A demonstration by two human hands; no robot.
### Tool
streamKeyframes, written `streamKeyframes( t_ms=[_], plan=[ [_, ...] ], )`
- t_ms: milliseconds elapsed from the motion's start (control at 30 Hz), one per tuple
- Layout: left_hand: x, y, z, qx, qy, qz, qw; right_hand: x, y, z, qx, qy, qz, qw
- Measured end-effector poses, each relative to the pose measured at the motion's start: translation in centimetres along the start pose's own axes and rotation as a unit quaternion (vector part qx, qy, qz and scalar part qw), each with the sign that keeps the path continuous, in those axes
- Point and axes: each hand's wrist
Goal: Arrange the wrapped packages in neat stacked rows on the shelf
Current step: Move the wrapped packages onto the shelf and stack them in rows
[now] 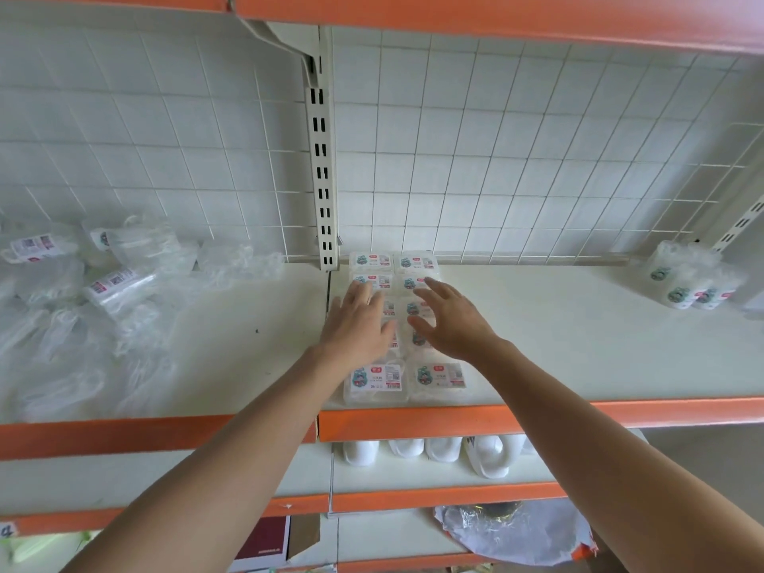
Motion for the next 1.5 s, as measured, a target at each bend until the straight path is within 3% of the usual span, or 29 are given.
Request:
streamKeyframes(
  t_ms=[233, 533, 867, 1167, 1500],
  plan=[
    [0.3, 0.9, 2.8, 0.023, 0.089, 0.029, 0.995, 0.5, -0.8, 1.7, 0.029, 0.046, 0.036, 0.998],
    [0.0, 1.1, 3.4, 0.018, 0.073, 0.013, 0.997, 0.6, -1.0, 3.4, 0.049, 0.025, 0.015, 0.998],
    [-0.8, 1.5, 8.3, 0.003, 0.134, -0.005, 0.991, 0.1, -1.5, 5.5, 0.090, 0.061, 0.019, 0.994],
    [-0.5, 2.2, 7.1, 0.011, 0.094, -0.004, 0.996, 0.5, -1.1, 5.1, 0.078, 0.047, 0.001, 0.996],
    [-2.3, 3.4, 0.6, -0.083, 0.040, 0.013, 0.996, 0.3, 1.0, 3.5, 0.006, 0.072, -0.029, 0.997]
  ],
)
Point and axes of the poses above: each hand's wrist, its own z-axis towards the middle knuckle, its own x-axis out of the palm, y = z × x, and after that the axes turned 13 degrees about -x, right-handed
